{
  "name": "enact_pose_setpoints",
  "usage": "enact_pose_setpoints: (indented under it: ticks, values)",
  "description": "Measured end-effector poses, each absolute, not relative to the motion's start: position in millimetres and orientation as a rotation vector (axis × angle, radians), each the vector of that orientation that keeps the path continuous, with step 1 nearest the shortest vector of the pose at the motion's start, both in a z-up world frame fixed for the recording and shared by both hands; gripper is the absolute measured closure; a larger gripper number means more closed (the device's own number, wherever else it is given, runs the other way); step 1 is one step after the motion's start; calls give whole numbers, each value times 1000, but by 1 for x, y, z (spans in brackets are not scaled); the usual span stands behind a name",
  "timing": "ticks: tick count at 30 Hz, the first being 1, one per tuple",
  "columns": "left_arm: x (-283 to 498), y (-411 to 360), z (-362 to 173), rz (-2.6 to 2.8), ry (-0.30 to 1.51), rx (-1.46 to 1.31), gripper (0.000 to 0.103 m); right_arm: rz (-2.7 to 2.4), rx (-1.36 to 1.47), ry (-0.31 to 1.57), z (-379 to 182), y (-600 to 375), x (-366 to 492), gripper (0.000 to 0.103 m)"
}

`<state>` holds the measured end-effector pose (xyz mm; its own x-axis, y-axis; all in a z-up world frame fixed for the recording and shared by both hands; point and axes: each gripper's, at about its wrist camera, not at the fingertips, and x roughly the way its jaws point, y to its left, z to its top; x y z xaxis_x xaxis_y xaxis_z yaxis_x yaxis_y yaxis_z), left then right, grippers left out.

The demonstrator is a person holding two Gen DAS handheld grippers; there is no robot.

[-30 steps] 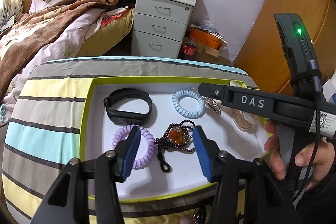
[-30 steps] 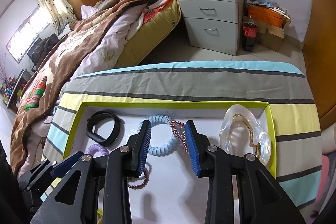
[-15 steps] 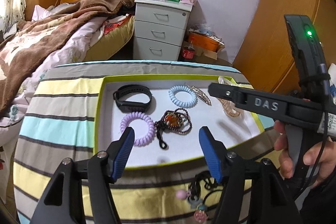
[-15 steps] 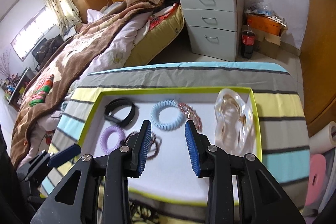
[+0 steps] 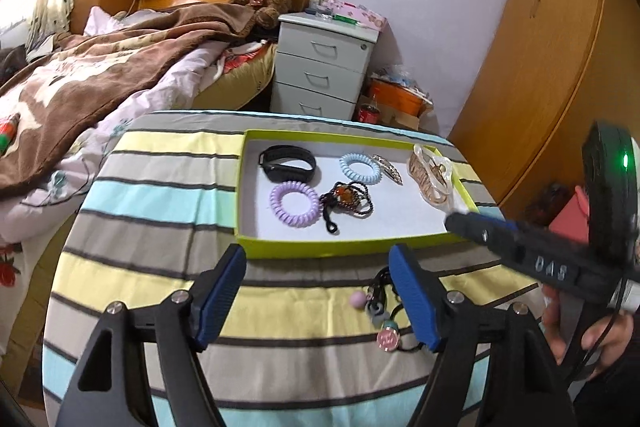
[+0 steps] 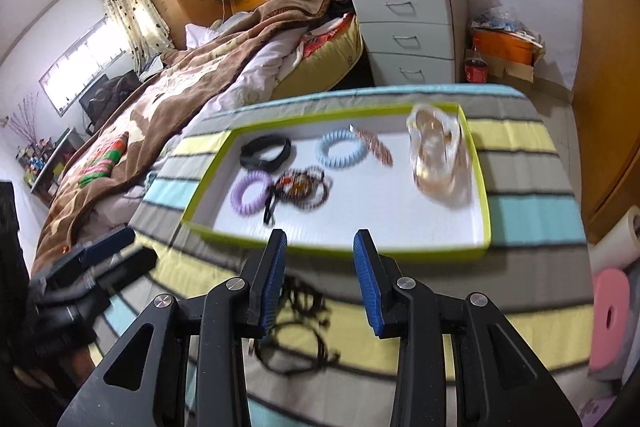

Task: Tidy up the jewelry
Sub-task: 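Move the right gripper to the pile and close it on the black hair tie with teal bead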

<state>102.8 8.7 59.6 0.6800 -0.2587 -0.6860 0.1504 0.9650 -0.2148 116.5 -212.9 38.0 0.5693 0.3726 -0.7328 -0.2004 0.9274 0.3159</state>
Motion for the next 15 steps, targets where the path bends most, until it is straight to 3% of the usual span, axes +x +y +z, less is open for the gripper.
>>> enact_pose_setpoints:
  ticks: [3, 15]
  values:
    - [93, 17, 57, -222, 785, -163, 26, 340, 198, 918, 29, -213, 101, 58]
    - [71, 47, 39, -177, 814, -207, 25, 471, 85, 948, 10, -164, 67, 58]
